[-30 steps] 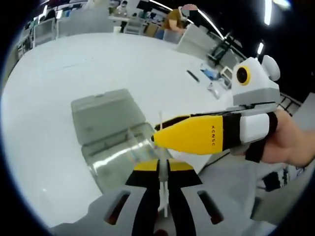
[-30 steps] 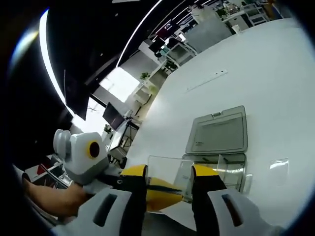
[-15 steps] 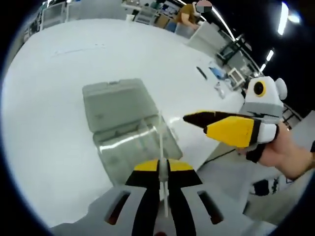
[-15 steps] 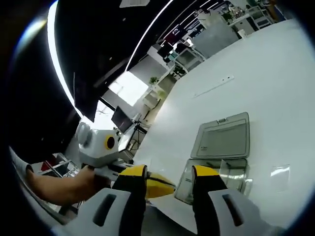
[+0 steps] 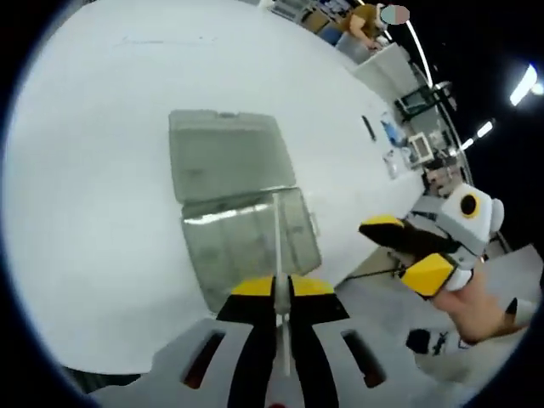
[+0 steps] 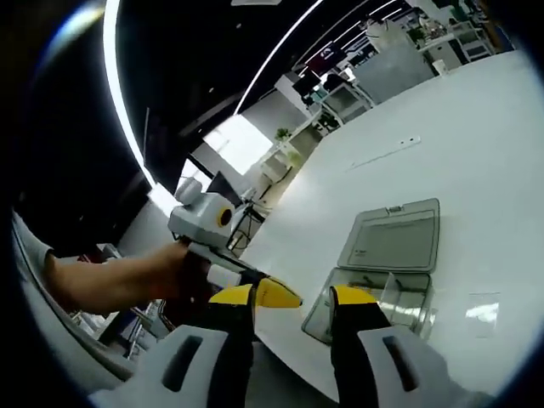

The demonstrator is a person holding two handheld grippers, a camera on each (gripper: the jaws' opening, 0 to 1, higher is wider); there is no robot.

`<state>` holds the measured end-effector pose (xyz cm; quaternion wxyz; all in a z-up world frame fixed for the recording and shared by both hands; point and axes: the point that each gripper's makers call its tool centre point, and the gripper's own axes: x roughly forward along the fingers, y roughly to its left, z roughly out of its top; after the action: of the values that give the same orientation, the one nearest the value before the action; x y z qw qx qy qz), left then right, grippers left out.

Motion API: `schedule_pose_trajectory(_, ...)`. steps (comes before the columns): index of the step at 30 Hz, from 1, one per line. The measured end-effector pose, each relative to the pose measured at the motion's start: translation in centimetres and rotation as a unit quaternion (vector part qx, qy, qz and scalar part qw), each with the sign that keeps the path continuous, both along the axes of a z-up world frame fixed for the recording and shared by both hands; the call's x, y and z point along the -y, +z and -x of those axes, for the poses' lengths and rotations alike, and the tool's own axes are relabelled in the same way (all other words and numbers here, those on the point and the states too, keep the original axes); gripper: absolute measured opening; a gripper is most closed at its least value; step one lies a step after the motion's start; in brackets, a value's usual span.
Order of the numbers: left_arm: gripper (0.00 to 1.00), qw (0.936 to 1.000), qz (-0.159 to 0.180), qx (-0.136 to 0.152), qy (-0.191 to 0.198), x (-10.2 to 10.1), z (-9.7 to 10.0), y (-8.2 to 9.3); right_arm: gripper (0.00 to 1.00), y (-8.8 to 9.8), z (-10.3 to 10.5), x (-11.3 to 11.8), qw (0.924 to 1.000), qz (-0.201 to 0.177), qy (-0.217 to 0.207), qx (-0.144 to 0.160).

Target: Insert the divider into the dual guide fixture by aligning both edges with the guide slots and pushing it downward to the bottom, including one-sided entry, uneven engagement, binding, and posture correction.

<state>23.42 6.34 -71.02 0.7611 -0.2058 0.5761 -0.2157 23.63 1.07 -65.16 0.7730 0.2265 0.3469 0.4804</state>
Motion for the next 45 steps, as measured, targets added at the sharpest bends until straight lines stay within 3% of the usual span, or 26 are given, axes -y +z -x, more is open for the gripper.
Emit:
schedule_pose_trajectory(14,0.01,0.9987,-0.011,-0.041,0.028,0.4,-0.9,-1.3,0.3,-0.3,0.4,0.7,0.9999,-0.003,0.009,0.004)
schedule_pose_trajectory(21,0.01,0.995,0.05,-0.066,0.057,1.1,-0.9,-1.0,0.3,0.1,0.5,1.0,0.9998,-0.01,0.011,0.009)
schedule_pose_trajectory(27,0.01,0.9953,0.032,-0.067,0.062,0.3,-1.0,-1.3,0.29,0.0,0.5,1.4,0.9998,-0.013,0.009,0.009)
schedule_pose_trajectory(45,0.01,0.9944,-0.022,-0.081,0.065,0.9,-1.4,-3.2,0.28,-0.6,0.6,2.4,0.9999,-0.015,0.005,0.004)
